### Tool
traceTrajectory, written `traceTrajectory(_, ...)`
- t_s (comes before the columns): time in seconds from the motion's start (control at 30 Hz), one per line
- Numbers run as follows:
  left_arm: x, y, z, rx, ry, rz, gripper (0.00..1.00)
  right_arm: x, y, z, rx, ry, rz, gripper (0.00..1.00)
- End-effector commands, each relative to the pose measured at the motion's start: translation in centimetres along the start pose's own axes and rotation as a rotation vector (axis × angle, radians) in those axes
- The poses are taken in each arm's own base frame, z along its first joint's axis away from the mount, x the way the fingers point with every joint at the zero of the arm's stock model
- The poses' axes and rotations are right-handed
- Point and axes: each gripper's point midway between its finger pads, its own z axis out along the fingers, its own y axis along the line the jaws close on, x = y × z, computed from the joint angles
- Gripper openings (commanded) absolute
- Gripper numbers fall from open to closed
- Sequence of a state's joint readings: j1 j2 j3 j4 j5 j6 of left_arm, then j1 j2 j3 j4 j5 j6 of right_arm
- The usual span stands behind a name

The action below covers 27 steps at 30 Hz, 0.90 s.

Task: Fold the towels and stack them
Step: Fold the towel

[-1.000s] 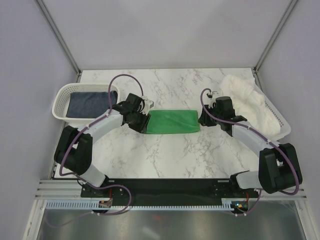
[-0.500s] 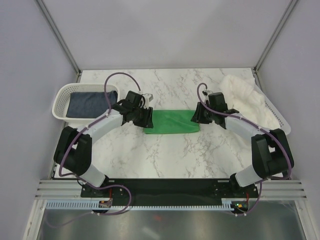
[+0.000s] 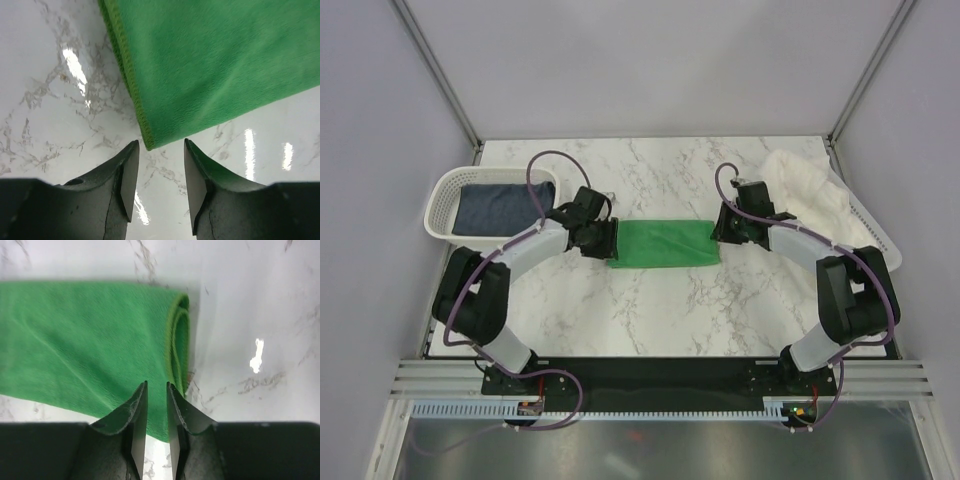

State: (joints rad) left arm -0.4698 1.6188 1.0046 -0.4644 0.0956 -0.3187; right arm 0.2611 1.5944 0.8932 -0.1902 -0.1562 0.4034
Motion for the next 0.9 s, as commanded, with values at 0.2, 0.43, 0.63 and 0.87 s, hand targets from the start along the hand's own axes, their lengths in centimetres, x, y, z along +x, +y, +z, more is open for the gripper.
traceTrajectory(0.2, -3.8, -6.1, -1.3, 0.284, -0.123, -0.077, 0.48, -5.8, 0.6, 3.1, 0.023, -0.090, -0.062, 0.28)
traceTrajectory(0.43, 0.5, -2.2, 3.0, 0.123, -0.025, -0.138, 0.47, -6.6, -2.0, 6.3, 0.125, -0.072, -0.154, 0.26)
traceTrajectory(0.63, -1.0, -2.5, 1.4, 0.112, -0.058, -0.136, 0.48, -9.7, -2.7, 4.9, 0.206, -0.192, -0.170, 0.33)
traceTrajectory(0.87, -6.0, -5.4, -3.0, 0.216, -0.138, -0.059, 0.51, -10.2, 2.5, -0.7, 0.023, -0.160, -0.141, 0.36)
